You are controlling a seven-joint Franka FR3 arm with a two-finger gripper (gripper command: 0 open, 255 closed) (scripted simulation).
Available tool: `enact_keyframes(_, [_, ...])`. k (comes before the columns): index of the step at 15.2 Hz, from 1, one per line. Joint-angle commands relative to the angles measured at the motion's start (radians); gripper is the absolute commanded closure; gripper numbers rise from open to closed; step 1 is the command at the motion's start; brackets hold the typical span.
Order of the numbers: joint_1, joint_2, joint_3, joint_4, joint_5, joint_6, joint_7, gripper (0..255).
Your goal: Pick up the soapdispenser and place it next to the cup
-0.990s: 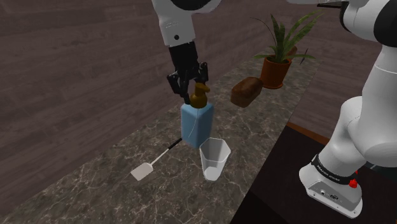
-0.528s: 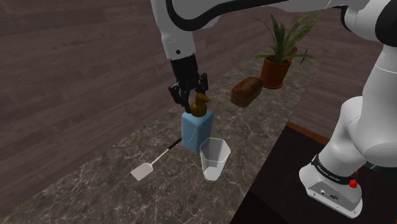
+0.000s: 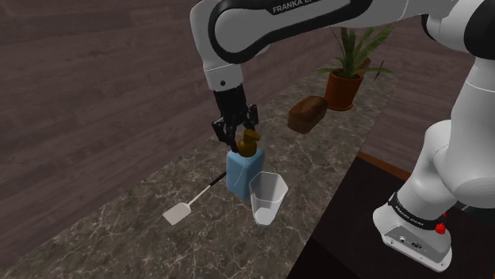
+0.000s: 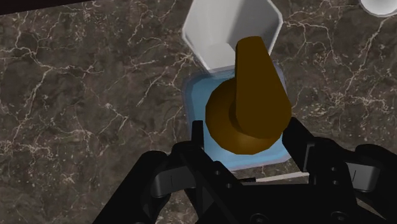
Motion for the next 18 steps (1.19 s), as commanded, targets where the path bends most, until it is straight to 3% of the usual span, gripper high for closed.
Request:
enact_keyframes(1, [0.000,0.003,0.000,-0.024,0.000,0.028,-0.004,255])
enact_keyframes(7, [0.002,0.024,0.000,-0.084,-0.001,0.108,-0.015,255])
enact_keyframes(15, [0.002,0.024,0.000,-0.084,-0.001,0.108,-0.015,255])
enact_keyframes(16, [0.002,0.024,0.000,-0.084,-0.001,0.108,-0.015,0])
enact_keyframes(18, [0.002,0.024,0.000,-0.084,-0.001,0.108,-0.015,0])
